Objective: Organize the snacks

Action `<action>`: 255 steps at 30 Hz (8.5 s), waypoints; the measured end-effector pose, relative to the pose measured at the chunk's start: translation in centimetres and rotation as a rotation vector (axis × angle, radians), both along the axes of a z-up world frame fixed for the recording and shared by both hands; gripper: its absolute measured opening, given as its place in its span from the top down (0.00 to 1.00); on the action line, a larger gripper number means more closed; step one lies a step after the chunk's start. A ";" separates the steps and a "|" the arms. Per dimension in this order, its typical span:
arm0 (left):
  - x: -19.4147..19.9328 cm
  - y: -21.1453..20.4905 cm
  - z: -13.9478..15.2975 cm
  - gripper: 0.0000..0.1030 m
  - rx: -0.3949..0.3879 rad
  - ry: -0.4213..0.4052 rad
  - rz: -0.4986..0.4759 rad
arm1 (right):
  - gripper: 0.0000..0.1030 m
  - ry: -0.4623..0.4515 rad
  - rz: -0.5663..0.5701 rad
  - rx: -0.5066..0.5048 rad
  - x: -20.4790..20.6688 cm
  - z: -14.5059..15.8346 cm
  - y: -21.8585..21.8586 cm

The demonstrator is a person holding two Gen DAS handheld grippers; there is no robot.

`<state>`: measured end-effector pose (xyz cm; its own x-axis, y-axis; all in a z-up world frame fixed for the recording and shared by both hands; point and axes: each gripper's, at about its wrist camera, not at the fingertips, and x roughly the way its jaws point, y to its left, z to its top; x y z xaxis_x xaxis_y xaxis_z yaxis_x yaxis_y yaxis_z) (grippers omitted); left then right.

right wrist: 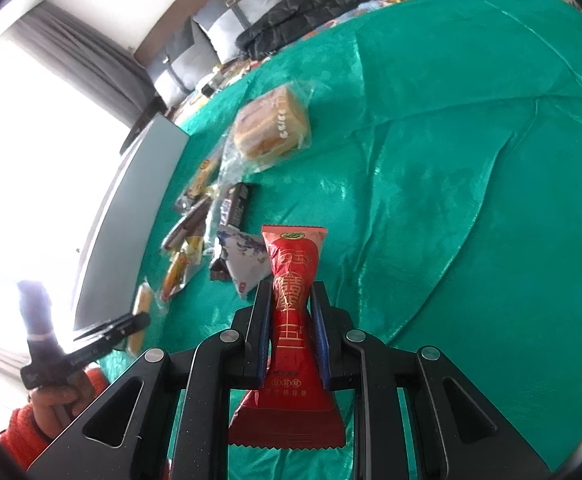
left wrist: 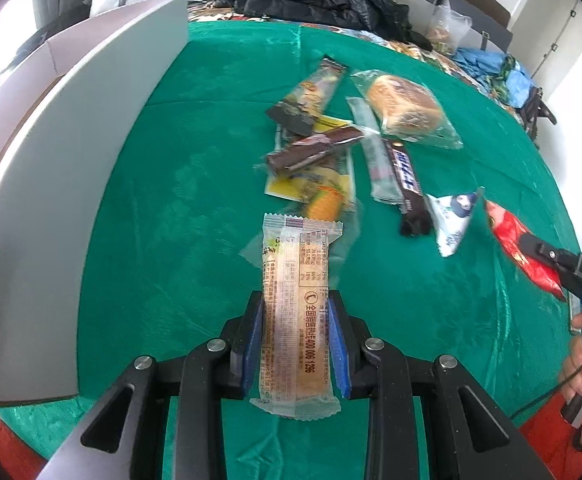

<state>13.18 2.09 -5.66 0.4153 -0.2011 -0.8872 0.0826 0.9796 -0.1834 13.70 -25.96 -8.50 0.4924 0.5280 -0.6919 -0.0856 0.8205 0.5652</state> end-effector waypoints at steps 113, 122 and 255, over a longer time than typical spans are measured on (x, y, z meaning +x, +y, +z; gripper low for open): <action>0.9 -0.6 -4.5 0.00 0.156 -0.186 0.021 | 0.18 -0.068 -0.031 -0.606 -2.6 -1.7 4.5; 1.0 -0.6 -4.5 0.00 0.156 -0.187 0.021 | 0.15 -0.067 -0.026 -0.606 -2.6 -1.7 4.6; 1.0 0.0 -1.9 0.75 -0.017 -0.059 -0.020 | 0.10 -0.110 -0.039 -0.605 -3.2 -1.9 4.3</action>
<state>14.19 2.10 -7.51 0.4629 -0.2244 -0.8576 0.1130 0.9745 -0.1940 10.51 -21.62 -10.45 0.5891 0.0377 -0.8072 -0.0809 0.9966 -0.0124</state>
